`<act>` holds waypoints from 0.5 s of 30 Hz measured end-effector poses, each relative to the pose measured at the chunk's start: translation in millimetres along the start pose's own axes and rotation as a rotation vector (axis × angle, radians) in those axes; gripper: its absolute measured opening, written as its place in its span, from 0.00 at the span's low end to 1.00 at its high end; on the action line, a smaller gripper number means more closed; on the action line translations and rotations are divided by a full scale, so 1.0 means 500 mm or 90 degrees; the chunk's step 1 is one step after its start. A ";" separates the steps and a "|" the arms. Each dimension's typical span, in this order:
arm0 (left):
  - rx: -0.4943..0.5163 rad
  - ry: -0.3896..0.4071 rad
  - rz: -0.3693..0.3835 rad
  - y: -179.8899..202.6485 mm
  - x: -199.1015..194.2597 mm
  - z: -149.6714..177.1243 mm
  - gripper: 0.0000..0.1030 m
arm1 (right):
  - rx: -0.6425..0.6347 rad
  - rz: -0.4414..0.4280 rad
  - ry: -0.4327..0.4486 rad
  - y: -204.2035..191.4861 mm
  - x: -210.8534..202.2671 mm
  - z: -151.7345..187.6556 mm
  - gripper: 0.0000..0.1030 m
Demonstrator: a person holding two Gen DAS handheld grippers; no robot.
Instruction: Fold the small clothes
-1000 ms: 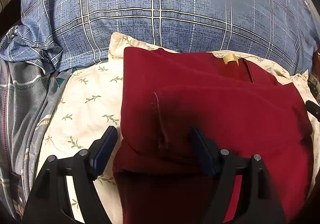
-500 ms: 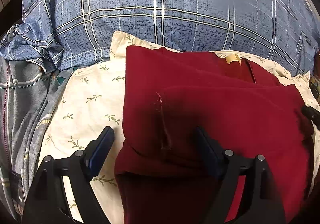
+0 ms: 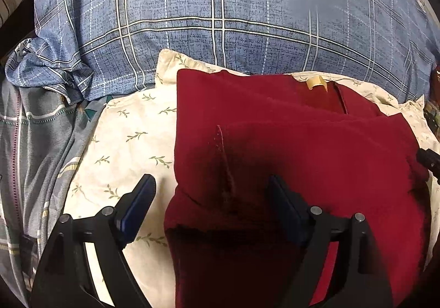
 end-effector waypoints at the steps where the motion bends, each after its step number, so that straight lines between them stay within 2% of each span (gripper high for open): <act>1: 0.002 0.002 0.002 0.002 -0.006 0.003 0.82 | 0.000 -0.013 0.003 -0.006 -0.006 0.001 0.63; 3: 0.008 0.006 0.004 0.004 -0.017 0.010 0.82 | -0.012 -0.031 0.009 -0.024 -0.016 0.000 0.65; 8: 0.004 0.014 -0.003 0.002 -0.050 0.031 0.81 | -0.040 -0.024 0.014 -0.052 -0.027 0.010 0.68; 15: -0.017 0.027 0.004 -0.013 -0.121 0.095 0.81 | -0.010 -0.029 0.013 -0.024 -0.041 0.021 0.68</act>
Point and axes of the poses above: each gripper's, at about its wrist camera, not at the fingertips, and x roughly the way its jaws point, y to its right, z to its underside, the point moved 6 cm from there along x, roughly the way its jaws point, and after that the axes turned 11 degrees about -y, right-handed, at the moved point
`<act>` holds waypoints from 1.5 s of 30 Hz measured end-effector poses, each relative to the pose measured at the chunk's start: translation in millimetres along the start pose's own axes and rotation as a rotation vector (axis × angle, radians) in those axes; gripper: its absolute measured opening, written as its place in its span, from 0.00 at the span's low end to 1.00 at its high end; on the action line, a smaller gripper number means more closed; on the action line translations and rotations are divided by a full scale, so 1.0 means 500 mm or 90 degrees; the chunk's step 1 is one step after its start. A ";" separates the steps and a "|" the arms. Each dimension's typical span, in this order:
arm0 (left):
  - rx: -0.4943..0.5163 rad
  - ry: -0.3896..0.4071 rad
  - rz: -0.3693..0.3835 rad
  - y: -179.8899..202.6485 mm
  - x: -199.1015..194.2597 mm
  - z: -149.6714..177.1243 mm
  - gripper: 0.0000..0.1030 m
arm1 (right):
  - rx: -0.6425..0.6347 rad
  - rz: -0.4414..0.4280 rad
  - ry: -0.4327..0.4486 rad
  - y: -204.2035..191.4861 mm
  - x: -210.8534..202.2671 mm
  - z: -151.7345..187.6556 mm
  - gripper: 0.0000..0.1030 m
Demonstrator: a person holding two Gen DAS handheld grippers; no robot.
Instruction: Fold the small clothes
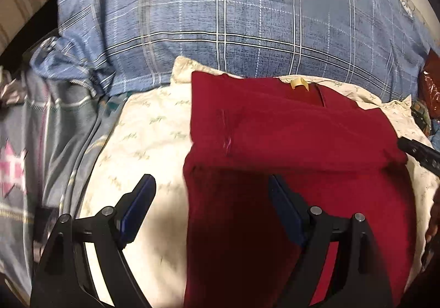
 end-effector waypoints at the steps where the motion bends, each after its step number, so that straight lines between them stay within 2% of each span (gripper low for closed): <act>1: -0.003 -0.003 0.004 -0.004 -0.010 0.015 0.81 | 0.002 -0.002 0.000 0.003 -0.003 0.002 0.68; 5: -0.017 -0.006 0.029 -0.017 -0.042 0.075 0.81 | 0.002 -0.003 -0.005 0.004 -0.014 0.013 0.68; 9: -0.037 -0.028 0.042 -0.024 -0.019 0.116 0.82 | -0.005 -0.009 -0.004 -0.013 -0.027 0.026 0.69; 14: -0.043 -0.038 0.036 -0.033 0.010 0.111 0.81 | -0.011 0.015 -0.014 -0.016 -0.023 0.049 0.69; 20: -0.041 -0.029 0.006 -0.049 0.023 0.098 0.82 | 0.020 0.065 -0.017 0.036 -0.008 0.047 0.69; 27: -0.031 -0.041 -0.002 -0.045 0.039 0.100 0.81 | 0.101 0.029 -0.038 0.094 0.040 0.027 0.69; 29: -0.030 -0.042 -0.005 -0.046 0.041 0.098 0.81 | 0.126 0.002 -0.062 0.107 0.072 0.027 0.64; 30: -0.033 -0.043 -0.004 -0.049 0.041 0.098 0.81 | 0.142 -0.025 -0.062 0.113 0.083 0.026 0.45; 31: -0.038 -0.044 -0.005 -0.053 0.043 0.097 0.81 | 0.149 -0.039 -0.059 0.113 0.085 0.024 0.36; 32: -0.044 -0.044 -0.007 -0.059 0.043 0.095 0.82 | 0.152 -0.032 -0.052 0.116 0.081 0.021 0.32; 33: -0.054 -0.045 -0.008 -0.066 0.044 0.093 0.81 | 0.142 -0.017 -0.043 0.114 0.073 0.019 0.24; 36: -0.082 -0.047 -0.002 -0.089 0.047 0.090 0.81 | 0.124 0.025 -0.038 0.117 0.059 0.017 0.20; 38: -0.098 -0.047 0.002 -0.103 0.044 0.090 0.81 | 0.131 0.023 -0.040 0.121 0.056 0.018 0.21; 40: -0.114 -0.040 0.004 -0.119 0.036 0.087 0.81 | 0.144 0.015 -0.024 0.112 0.027 0.019 0.27; 41: -0.118 -0.037 0.002 -0.124 0.034 0.086 0.81 | 0.123 -0.016 -0.009 0.083 0.000 0.019 0.28; 42: -0.123 -0.032 -0.004 -0.133 0.029 0.083 0.81 | 0.103 -0.048 -0.002 0.060 -0.011 0.016 0.36; 43: -0.128 -0.028 -0.010 -0.139 0.027 0.081 0.81 | 0.067 -0.104 0.008 0.011 -0.031 0.019 0.47; 45: -0.132 -0.025 -0.028 -0.153 0.026 0.078 0.81 | 0.002 -0.194 0.012 -0.083 -0.039 0.032 0.55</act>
Point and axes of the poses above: each gripper's, at about its wrist camera, not at the fingertips, and x roughly the way its jaws point, y to its right, z to its underside, the point moved 6 cm from there along x, roughly the way its jaws point, and after that the axes turned 11 degrees about -y, right-handed, at the moved point
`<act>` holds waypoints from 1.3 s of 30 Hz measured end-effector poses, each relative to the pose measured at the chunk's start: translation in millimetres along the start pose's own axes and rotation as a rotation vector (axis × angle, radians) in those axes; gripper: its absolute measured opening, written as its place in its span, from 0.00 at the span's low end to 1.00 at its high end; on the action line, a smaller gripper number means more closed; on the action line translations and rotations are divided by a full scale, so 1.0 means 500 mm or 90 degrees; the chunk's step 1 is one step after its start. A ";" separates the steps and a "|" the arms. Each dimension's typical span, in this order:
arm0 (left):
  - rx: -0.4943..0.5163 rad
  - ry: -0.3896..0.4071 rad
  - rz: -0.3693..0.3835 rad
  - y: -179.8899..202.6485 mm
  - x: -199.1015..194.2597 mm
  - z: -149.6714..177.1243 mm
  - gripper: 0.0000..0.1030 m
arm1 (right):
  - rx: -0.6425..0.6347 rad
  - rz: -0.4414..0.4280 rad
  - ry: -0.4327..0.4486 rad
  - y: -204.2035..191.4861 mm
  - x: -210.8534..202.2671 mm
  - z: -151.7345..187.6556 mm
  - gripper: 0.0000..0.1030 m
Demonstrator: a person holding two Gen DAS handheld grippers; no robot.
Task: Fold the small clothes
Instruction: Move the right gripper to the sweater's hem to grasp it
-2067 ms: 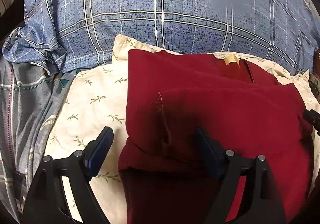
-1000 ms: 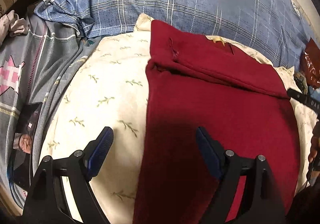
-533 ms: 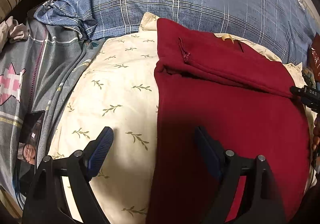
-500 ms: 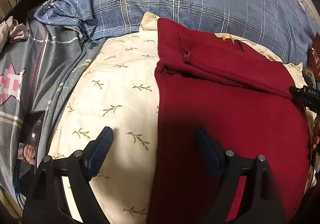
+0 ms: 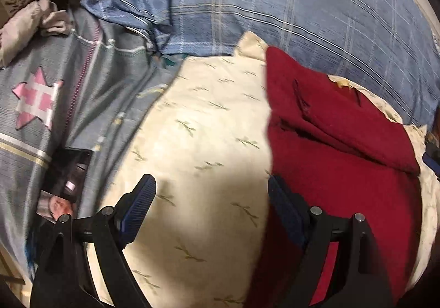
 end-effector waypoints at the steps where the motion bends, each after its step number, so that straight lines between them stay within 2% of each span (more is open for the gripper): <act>1: 0.001 0.000 -0.012 -0.007 0.000 -0.002 0.81 | -0.041 -0.063 -0.018 -0.064 0.025 0.014 0.55; 3: -0.002 0.005 -0.033 -0.021 -0.001 -0.004 0.81 | -0.084 -0.159 -0.076 -0.156 0.086 0.047 0.55; 4: -0.006 0.008 -0.039 -0.029 -0.004 -0.005 0.81 | -0.103 -0.186 -0.113 -0.197 0.124 0.066 0.54; 6: -0.015 0.015 -0.041 -0.044 -0.011 -0.008 0.82 | -0.150 -0.176 -0.157 -0.256 0.193 0.096 0.54; 9: -0.029 0.031 -0.049 -0.066 -0.024 -0.014 0.82 | -0.223 -0.132 -0.146 -0.319 0.267 0.105 0.56; 11: -0.039 0.040 -0.050 -0.078 -0.031 -0.019 0.82 | -0.225 -0.140 -0.121 -0.330 0.297 0.082 0.58; 12: -0.045 0.042 -0.047 -0.084 -0.033 -0.022 0.82 | -0.218 -0.141 -0.118 -0.332 0.318 0.067 0.61; 15: -0.058 0.048 -0.034 -0.097 -0.037 -0.031 0.82 | -0.190 -0.150 -0.122 -0.342 0.358 0.038 0.63; 18: -0.071 0.056 -0.037 -0.110 -0.043 -0.038 0.82 | -0.212 -0.153 -0.104 -0.373 0.379 0.018 0.63; 21: -0.093 0.068 -0.039 -0.129 -0.052 -0.041 0.82 | -0.228 -0.161 -0.085 -0.416 0.385 0.007 0.63; 25: -0.122 0.088 -0.049 -0.154 -0.066 -0.045 0.82 | -0.209 -0.200 -0.097 -0.438 0.403 0.010 0.64; 27: -0.133 0.094 -0.051 -0.160 -0.069 -0.046 0.82 | -0.214 -0.201 -0.096 -0.445 0.403 0.018 0.64; 31: -0.114 0.082 -0.061 -0.147 -0.056 -0.046 0.82 | -0.198 -0.205 -0.125 -0.440 0.407 0.027 0.64; 35: -0.093 0.074 -0.059 -0.126 -0.050 -0.041 0.82 | -0.184 -0.247 -0.159 -0.411 0.334 0.055 0.63; 39: -0.081 0.073 -0.046 -0.109 -0.052 -0.039 0.82 | -0.182 -0.207 -0.104 -0.347 0.222 0.058 0.63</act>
Point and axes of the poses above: each gripper's, at about its wrist camera, not at the fingertips, and x roughly the way its jaws point, y to its right, z to its underside, the point moved 6 cm from there along x, roughly the way its jaws point, and after that the axes turned 11 degrees about -y, right-handed, at the moved point
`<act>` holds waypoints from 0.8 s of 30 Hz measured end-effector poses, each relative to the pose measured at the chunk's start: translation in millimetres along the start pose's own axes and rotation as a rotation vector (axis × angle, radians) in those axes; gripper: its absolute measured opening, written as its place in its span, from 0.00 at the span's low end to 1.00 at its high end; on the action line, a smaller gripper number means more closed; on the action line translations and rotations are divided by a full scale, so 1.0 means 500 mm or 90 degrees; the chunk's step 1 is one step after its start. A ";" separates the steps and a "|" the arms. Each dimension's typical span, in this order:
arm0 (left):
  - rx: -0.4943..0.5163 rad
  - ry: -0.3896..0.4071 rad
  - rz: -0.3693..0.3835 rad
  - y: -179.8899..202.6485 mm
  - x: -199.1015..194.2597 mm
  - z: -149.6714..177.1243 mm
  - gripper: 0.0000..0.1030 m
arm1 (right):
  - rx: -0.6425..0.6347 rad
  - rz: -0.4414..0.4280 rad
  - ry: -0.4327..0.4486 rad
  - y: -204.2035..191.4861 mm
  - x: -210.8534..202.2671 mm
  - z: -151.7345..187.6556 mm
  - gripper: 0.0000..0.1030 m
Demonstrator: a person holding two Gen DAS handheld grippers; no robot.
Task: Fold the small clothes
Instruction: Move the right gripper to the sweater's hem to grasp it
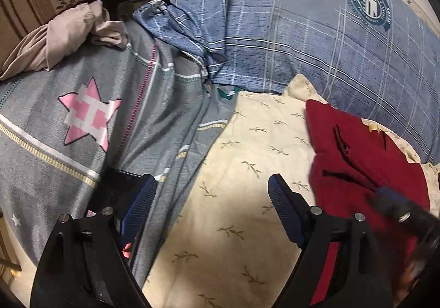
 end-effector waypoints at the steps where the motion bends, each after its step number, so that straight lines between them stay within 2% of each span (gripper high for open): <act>1: 0.004 0.001 0.002 0.006 -0.001 0.001 0.82 | 0.011 0.026 0.021 0.023 -0.027 0.002 0.63; 4: 0.019 -0.003 0.004 0.026 0.005 0.006 0.82 | 0.076 0.103 0.053 0.101 -0.063 -0.008 0.63; 6: 0.036 -0.011 0.002 0.041 0.011 0.015 0.82 | 0.101 0.121 0.045 0.135 -0.048 -0.011 0.62; 7: 0.044 -0.017 0.002 0.048 0.015 0.019 0.82 | 0.111 0.161 0.019 0.156 -0.021 -0.006 0.60; 8: 0.048 -0.020 0.002 0.054 0.017 0.023 0.82 | 0.117 0.182 -0.006 0.168 0.004 0.002 0.60; 10: 0.063 -0.028 0.007 0.068 0.021 0.034 0.82 | 0.084 0.209 0.011 0.155 0.008 0.002 0.62; 12: 0.075 -0.032 0.008 0.080 0.022 0.042 0.82 | 0.068 0.205 -0.012 0.133 -0.003 0.002 0.61; 14: 0.083 -0.034 0.018 0.089 0.020 0.048 0.82 | 0.072 0.176 0.008 0.115 -0.048 0.008 0.60; 17: 0.095 -0.027 0.035 0.102 0.008 0.061 0.82 | 0.077 0.228 0.033 0.120 -0.126 0.038 0.68; 20: 0.110 -0.028 0.042 0.114 0.002 0.078 0.81 | 0.105 0.269 0.024 0.154 -0.188 0.096 0.68; 24: 0.121 -0.048 0.066 0.130 -0.006 0.104 0.81 | 0.170 0.261 0.006 0.188 -0.240 0.178 0.69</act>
Point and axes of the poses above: each gripper's, at about its wrist camera, not at the fingertips, and x roughly the way its jaws point, y to its right, z to its underside, the point moved 6 cm from there along x, roughly the way its jaws point, and after that the axes turned 11 degrees about -y, right-handed, at the moved point
